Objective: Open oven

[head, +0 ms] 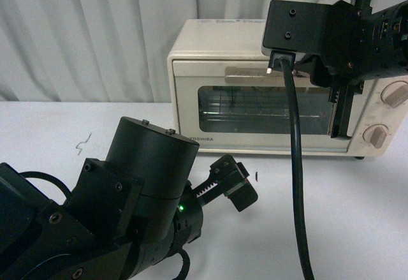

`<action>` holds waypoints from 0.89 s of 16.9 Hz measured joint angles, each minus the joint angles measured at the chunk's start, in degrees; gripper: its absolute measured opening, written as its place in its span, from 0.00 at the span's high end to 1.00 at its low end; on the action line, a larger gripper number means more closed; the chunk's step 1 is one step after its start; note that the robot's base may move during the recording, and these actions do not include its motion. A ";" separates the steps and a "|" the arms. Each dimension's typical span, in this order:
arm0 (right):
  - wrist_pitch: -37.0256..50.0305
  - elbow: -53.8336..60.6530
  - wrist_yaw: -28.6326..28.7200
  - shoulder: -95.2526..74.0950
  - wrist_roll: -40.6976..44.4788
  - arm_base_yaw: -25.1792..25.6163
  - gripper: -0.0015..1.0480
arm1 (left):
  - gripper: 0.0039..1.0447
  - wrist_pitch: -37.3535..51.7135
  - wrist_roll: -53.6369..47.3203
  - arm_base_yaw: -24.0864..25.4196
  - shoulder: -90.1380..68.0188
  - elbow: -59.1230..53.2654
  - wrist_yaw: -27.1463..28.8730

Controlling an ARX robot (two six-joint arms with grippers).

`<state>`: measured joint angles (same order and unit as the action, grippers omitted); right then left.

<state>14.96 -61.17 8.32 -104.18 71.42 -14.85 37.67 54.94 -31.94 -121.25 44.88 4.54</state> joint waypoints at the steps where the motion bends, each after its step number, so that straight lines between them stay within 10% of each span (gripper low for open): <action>1: -0.68 -0.37 0.11 -0.17 -0.02 0.28 0.98 | 0.06 0.00 -0.02 0.00 -0.02 0.00 0.00; 15: -4.48 -0.57 4.85 -0.09 -10.69 2.19 0.98 | 0.06 -0.02 -0.07 0.00 0.00 0.00 -0.02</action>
<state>10.48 -61.73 13.17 -104.27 60.73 -12.67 37.65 54.87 -31.94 -121.25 44.88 4.51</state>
